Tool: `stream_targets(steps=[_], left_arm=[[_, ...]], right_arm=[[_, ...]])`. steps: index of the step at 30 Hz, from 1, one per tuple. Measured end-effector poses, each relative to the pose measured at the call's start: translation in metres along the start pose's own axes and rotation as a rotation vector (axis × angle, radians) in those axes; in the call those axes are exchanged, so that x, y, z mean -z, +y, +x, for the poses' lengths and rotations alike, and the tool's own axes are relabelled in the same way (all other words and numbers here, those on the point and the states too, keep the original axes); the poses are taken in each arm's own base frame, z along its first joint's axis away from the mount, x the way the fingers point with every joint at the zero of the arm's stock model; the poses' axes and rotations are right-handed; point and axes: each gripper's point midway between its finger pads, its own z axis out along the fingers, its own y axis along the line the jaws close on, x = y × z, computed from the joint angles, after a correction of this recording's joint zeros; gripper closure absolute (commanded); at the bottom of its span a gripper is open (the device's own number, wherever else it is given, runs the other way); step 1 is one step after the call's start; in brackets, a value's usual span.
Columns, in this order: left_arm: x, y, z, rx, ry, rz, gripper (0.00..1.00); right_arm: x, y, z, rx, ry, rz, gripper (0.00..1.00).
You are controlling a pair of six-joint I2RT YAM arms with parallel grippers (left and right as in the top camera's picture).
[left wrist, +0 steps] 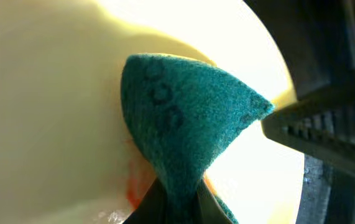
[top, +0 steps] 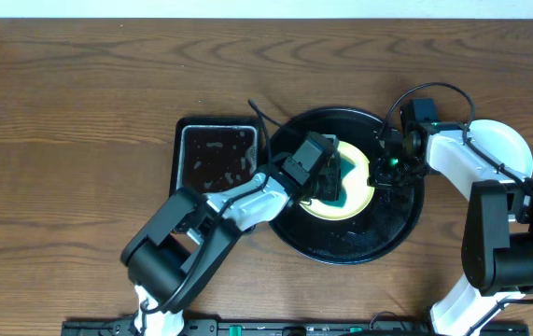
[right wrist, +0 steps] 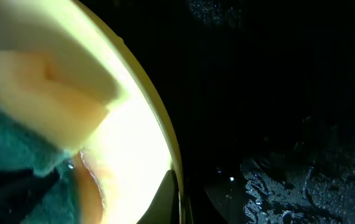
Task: Clean dirty plates on tray and stack at the side
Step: 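Scrub the yellow plate with the sponge in the left gripper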
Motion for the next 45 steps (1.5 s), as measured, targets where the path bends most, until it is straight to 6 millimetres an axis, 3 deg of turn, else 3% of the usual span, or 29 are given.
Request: stream_targets(steps=[7, 12, 15, 20, 25, 27, 31, 34, 41, 45], left_arm=[[0.015, 0.028, -0.001, 0.067, 0.060, -0.097, 0.93], [0.037, 0.051, -0.018, 0.126, 0.039, -0.125, 0.93], [0.049, 0.041, -0.031, 0.104, -0.012, -0.087, 0.93], [0.066, 0.000, -0.052, 0.031, -0.118, 0.010, 0.92], [0.050, -0.029, -0.037, -0.036, -0.105, 0.056, 0.92], [0.038, -0.032, -0.029, -0.050, -0.088, 0.057, 0.93], [0.011, -0.016, -0.008, -0.043, -0.023, 0.011, 0.92], [0.005, 0.002, -0.003, -0.022, 0.000, -0.046, 0.92], [0.024, 0.026, -0.012, -0.007, 0.000, -0.112, 0.92], [0.058, 0.030, -0.031, -0.014, -0.055, -0.138, 0.92]], right_arm=[[0.000, 0.000, 0.001, -0.001, 0.002, -0.002, 0.99], [0.000, 0.001, 0.001, -0.001, 0.004, -0.005, 0.99], [-0.001, 0.001, 0.001, -0.001, 0.004, -0.007, 0.99], [-0.001, 0.001, 0.002, -0.001, 0.005, -0.007, 0.99], [-0.001, 0.001, 0.001, -0.001, 0.004, -0.007, 0.99], [-0.001, 0.001, 0.001, -0.001, 0.004, -0.007, 0.99], [-0.001, 0.001, 0.001, -0.001, 0.004, -0.007, 0.99], [-0.001, 0.001, 0.001, -0.001, 0.004, -0.007, 0.99], [-0.001, 0.001, 0.001, -0.001, 0.004, -0.007, 0.99], [-0.001, 0.001, 0.000, 0.001, -0.002, -0.009, 0.94]])
